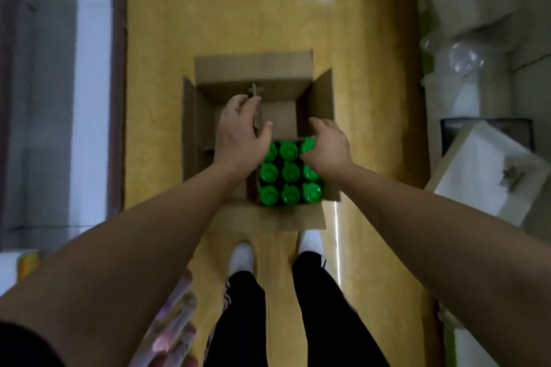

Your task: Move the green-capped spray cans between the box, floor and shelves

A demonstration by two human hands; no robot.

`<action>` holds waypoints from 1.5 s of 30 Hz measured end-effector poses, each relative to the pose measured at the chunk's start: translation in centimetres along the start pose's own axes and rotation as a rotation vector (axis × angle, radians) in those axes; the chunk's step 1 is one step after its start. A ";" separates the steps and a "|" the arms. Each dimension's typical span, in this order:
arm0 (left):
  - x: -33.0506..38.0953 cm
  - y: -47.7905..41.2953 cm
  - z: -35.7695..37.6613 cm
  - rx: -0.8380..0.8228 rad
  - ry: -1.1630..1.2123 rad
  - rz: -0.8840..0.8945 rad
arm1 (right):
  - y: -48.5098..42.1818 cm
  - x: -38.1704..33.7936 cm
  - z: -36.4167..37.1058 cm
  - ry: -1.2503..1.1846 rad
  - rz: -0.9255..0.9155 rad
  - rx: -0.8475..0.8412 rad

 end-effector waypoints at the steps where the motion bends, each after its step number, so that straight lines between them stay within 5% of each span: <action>1: 1.7 -0.8 -2.5 0.007 -0.027 0.013 | 0.4 -1.8 -3.0 0.009 -0.036 0.024; 12: 23.4 -3.0 -37.3 0.323 -0.204 0.294 | 14.2 -22.6 -38.3 0.243 -0.304 0.531; 21: 37.8 -1.4 -42.9 0.272 -0.202 0.672 | 25.4 -20.6 -49.4 0.306 -0.155 0.806; 31: 48.8 9.2 -30.7 -0.029 -0.230 1.160 | 39.9 -4.7 -43.5 0.179 0.423 0.909; 45: 52.9 43.1 -17.2 -0.355 -0.208 1.745 | 69.7 9.8 -26.5 -0.053 1.072 1.017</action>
Point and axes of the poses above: each hand's wrist, its own y-axis away from the middle knuckle, its own z-axis out of the palm, x = y × z, the point moved 6 cm from there along -y, towards the middle knuckle, and after that the axes turned 2 degrees about -y, right-handed, at the moved point
